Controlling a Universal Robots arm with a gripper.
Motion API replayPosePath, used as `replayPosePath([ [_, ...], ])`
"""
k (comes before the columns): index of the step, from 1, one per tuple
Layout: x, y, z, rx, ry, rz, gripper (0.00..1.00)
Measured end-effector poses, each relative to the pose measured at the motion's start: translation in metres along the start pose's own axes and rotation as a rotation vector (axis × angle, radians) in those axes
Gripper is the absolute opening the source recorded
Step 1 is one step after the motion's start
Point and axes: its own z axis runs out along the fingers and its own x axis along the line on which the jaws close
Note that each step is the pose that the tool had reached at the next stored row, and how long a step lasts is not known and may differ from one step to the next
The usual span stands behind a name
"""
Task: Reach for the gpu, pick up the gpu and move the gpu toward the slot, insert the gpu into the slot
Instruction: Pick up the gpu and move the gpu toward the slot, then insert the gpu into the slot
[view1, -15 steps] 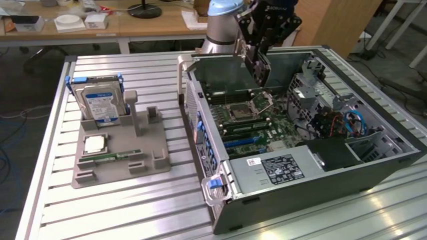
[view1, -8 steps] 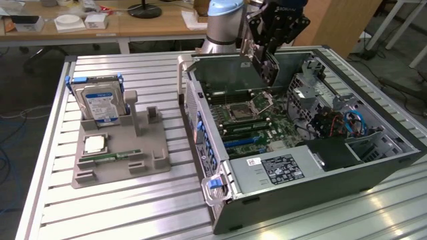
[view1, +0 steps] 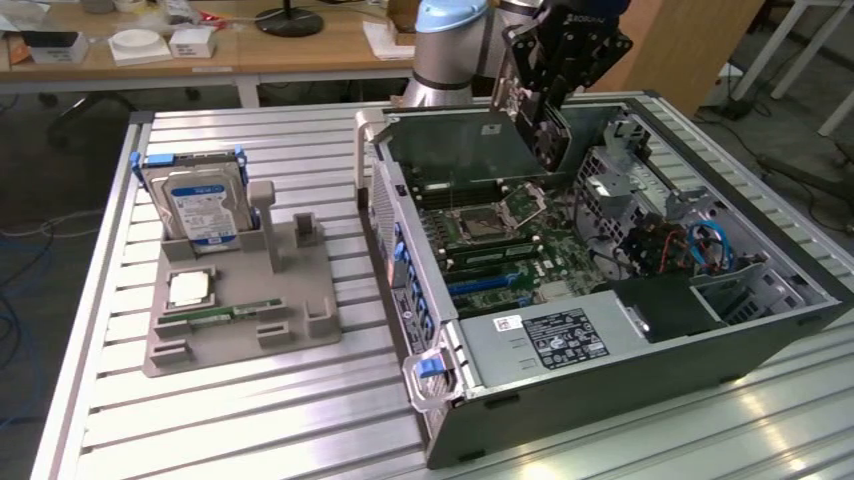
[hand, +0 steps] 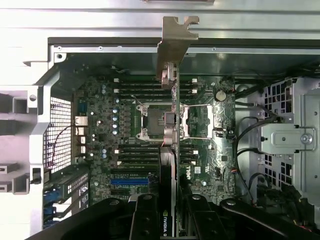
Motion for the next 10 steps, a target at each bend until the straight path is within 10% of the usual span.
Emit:
replayPosePath([
  [10, -0.0003, 0.0000, 0.0000, -0.0001, 0.0000, 0.000, 0.26],
])
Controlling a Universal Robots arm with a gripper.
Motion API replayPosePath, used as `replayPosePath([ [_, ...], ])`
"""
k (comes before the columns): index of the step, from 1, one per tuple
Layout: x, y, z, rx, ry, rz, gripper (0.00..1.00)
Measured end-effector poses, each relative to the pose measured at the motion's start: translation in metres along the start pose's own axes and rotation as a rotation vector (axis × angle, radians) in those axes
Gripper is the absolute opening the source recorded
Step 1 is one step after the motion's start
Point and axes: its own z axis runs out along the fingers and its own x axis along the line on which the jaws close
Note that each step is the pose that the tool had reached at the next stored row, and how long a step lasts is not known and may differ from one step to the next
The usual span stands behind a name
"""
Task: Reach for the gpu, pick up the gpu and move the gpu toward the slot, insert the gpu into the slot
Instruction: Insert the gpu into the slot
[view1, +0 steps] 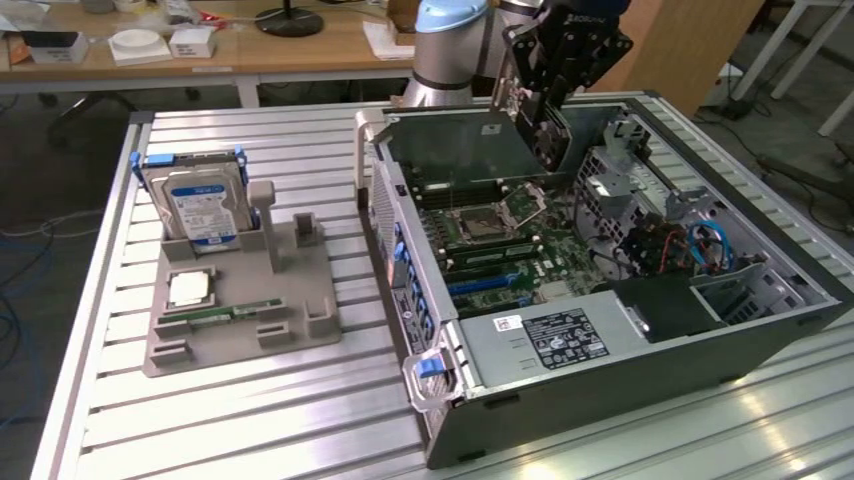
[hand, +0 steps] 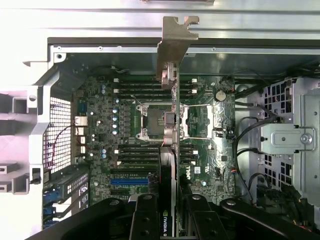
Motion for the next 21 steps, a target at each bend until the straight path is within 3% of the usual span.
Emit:
replayPosePath([
  [6, 0.0000, 0.0000, 0.0000, 0.0000, 0.0038, -0.043, 0.26],
  [21, 0.0010, -0.0006, 0.0005, 0.0001, 0.0203, -0.232, 0.26],
])
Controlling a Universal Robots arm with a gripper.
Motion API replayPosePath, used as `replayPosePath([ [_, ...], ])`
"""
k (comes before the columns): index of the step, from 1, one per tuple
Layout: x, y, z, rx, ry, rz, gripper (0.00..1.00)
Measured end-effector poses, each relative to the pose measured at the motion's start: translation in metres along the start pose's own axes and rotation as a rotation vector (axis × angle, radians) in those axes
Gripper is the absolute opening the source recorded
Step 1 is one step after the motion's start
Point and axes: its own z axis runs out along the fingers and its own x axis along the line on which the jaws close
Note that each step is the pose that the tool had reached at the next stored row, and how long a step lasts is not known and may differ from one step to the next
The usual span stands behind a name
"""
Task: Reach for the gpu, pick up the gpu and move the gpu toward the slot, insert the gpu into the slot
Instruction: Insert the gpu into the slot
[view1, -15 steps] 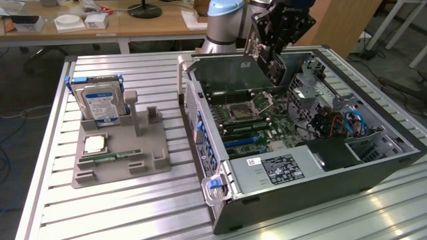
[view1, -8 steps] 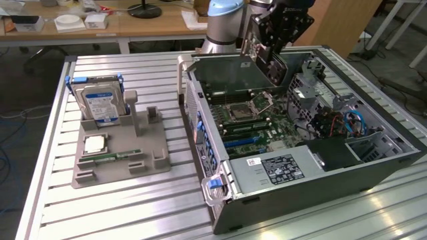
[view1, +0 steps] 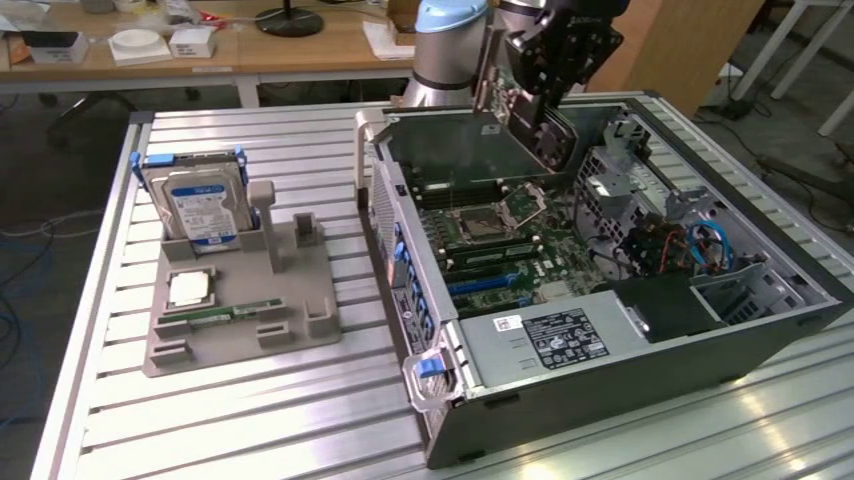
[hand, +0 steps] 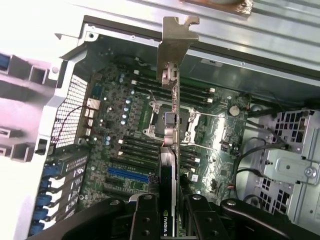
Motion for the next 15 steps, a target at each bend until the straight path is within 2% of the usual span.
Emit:
replayPosePath([
  [8, 0.0004, -0.0002, 0.0003, 0.0000, 0.0076, -0.087, 0.26],
  [15, 0.0004, -0.0003, 0.0006, 0.0001, 0.0173, -0.198, 0.26],
])
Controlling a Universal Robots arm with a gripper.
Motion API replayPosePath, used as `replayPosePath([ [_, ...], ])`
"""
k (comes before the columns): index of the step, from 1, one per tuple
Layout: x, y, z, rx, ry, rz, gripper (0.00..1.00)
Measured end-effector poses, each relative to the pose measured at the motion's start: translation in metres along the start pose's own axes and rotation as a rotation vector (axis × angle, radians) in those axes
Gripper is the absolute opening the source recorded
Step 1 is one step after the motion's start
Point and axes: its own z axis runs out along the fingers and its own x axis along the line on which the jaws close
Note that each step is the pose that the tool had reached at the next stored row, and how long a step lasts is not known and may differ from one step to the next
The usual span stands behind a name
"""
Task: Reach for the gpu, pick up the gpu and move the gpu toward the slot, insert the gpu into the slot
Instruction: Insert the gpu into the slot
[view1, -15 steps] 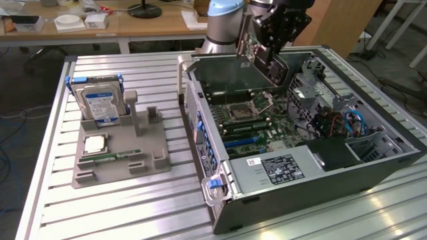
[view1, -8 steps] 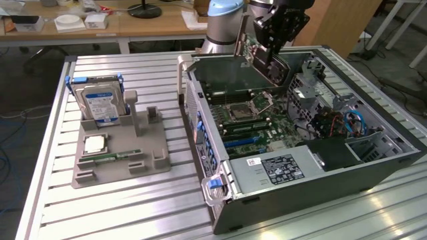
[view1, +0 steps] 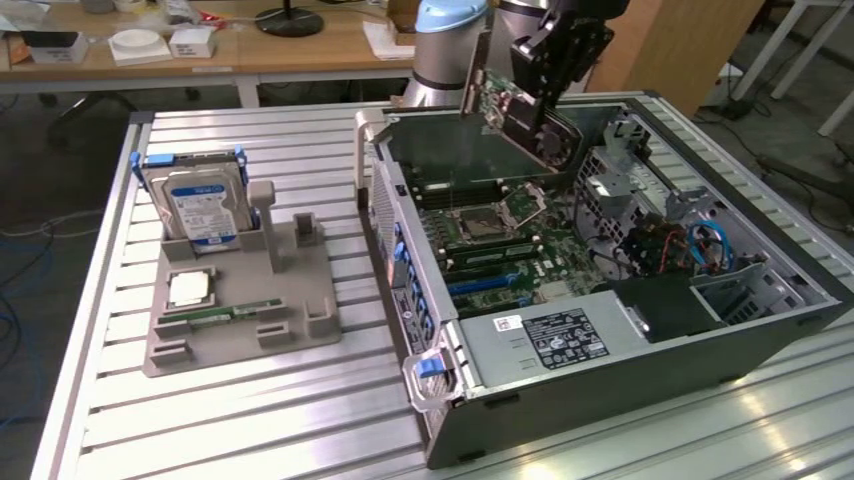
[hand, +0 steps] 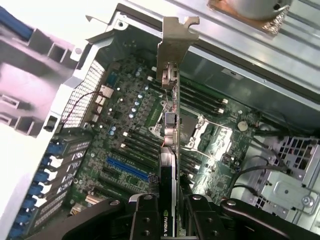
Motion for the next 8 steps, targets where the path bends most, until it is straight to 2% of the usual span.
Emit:
replayPosePath([
  [8, 0.0001, -0.0001, 0.0005, 0.0002, 0.0103, -0.117, 0.26],
])
